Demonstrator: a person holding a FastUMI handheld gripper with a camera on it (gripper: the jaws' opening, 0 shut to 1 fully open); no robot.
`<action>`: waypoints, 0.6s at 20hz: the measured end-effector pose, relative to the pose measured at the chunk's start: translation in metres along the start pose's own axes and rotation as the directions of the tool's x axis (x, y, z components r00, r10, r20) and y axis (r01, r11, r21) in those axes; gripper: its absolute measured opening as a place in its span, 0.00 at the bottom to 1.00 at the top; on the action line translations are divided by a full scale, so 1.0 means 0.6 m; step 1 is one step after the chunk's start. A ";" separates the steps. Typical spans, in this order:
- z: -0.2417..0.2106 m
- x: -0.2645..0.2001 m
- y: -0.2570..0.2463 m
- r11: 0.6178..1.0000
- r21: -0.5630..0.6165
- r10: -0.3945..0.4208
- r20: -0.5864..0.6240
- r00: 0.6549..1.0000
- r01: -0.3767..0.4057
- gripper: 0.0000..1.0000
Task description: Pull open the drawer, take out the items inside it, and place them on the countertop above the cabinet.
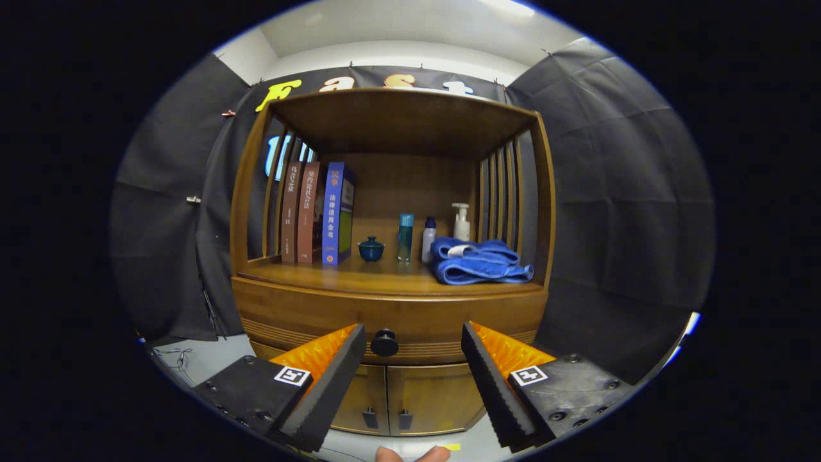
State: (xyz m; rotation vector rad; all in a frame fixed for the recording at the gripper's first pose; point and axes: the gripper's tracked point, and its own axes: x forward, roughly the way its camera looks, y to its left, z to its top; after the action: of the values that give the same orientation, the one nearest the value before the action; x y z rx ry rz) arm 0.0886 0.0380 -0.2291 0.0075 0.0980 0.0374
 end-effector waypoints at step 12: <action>-0.132 0.159 0.049 0.997 -0.057 0.051 -0.158 0.986 -0.061 0.81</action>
State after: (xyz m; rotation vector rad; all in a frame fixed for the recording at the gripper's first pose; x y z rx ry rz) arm 0.1744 0.0713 -0.3170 -0.0549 0.2540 0.0972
